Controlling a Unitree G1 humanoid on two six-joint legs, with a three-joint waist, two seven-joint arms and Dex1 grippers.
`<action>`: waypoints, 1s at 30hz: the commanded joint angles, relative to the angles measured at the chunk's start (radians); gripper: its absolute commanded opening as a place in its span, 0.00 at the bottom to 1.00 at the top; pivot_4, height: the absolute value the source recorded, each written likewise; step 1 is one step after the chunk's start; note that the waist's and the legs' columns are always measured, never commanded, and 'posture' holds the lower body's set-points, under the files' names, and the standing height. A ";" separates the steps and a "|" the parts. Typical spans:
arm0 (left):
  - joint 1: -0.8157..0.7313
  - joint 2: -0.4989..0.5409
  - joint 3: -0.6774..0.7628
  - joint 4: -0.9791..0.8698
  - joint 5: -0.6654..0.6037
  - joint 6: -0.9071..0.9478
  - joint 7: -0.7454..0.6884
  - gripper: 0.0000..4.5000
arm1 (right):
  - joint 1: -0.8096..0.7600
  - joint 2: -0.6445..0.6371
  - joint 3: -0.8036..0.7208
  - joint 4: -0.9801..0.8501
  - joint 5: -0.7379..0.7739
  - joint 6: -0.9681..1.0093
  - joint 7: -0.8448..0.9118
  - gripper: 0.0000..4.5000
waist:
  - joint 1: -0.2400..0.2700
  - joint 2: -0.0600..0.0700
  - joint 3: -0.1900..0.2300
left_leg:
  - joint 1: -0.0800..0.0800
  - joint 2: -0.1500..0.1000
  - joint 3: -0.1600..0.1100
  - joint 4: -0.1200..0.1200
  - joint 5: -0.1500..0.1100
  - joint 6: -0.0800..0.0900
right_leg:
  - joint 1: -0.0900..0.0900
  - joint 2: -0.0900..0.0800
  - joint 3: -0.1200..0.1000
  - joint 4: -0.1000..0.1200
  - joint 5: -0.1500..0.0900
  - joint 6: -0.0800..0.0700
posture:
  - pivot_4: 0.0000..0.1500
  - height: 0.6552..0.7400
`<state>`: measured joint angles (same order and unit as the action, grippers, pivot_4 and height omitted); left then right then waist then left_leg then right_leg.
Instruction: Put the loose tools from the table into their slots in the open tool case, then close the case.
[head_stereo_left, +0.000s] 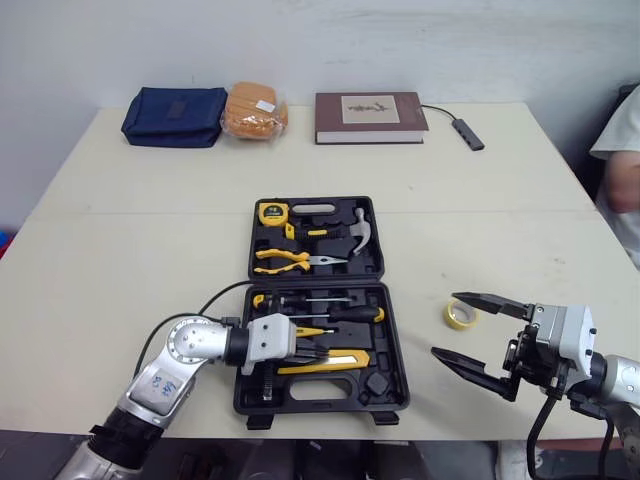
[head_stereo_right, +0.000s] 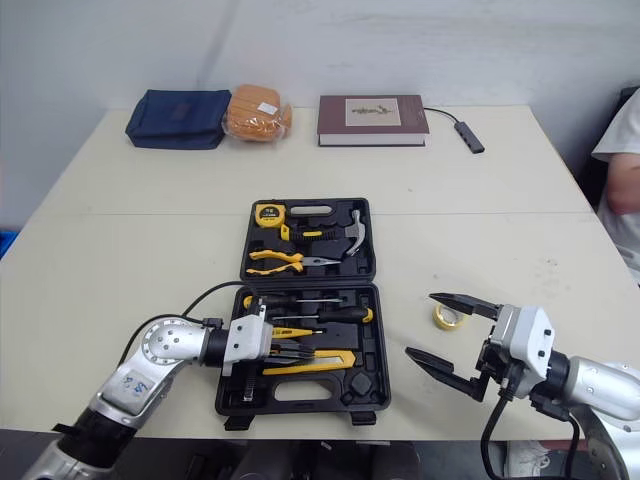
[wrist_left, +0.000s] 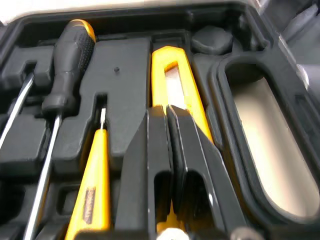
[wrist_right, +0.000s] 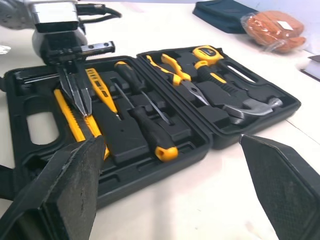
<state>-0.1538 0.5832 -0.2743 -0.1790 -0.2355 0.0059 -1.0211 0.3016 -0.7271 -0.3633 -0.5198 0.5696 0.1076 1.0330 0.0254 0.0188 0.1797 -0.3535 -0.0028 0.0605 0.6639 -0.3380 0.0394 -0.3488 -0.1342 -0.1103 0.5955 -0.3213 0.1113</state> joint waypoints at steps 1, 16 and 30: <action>0.021 -0.025 0.128 -0.041 -0.120 -0.031 0.017 0.00 | 0.025 0.005 -0.096 0.042 0.011 -0.041 0.008 1.00 | 0.001 -0.001 0.002 | -0.001 0.000 0.000 0.000 0.000 0.000 | -0.001 0.000 0.000 0.000 0.000 0.000 | 1.00 1.00; 0.317 0.143 0.957 0.394 -0.184 -0.128 0.263 0.99 | 0.096 0.094 -0.508 0.744 -0.193 -0.506 -0.199 1.00 | -0.004 -0.006 0.008 | -0.006 0.000 0.004 -0.003 -0.003 -0.003 | -0.009 0.001 0.001 0.000 0.000 0.000 | 1.00 1.00; 0.411 0.078 1.092 0.457 -0.178 -0.141 0.476 0.99 | 0.151 0.106 -0.565 1.081 -0.215 -0.663 -0.438 1.00 | -0.008 -0.007 0.008 | 0.000 -0.001 0.007 -0.016 -0.003 -0.004 | -0.010 -0.002 0.005 -0.003 0.000 -0.002 | 1.00 1.00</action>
<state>0.2680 0.6603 0.8131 0.3291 -0.3921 -0.1395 -0.5623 0.4541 -0.6155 -0.9107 0.5600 0.3509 -0.5269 0.6289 0.0171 0.0118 0.1878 -0.3534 -0.0033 0.0678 0.6482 -0.3414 0.0355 -0.3589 -0.1360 -0.1053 0.5927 -0.3212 0.1086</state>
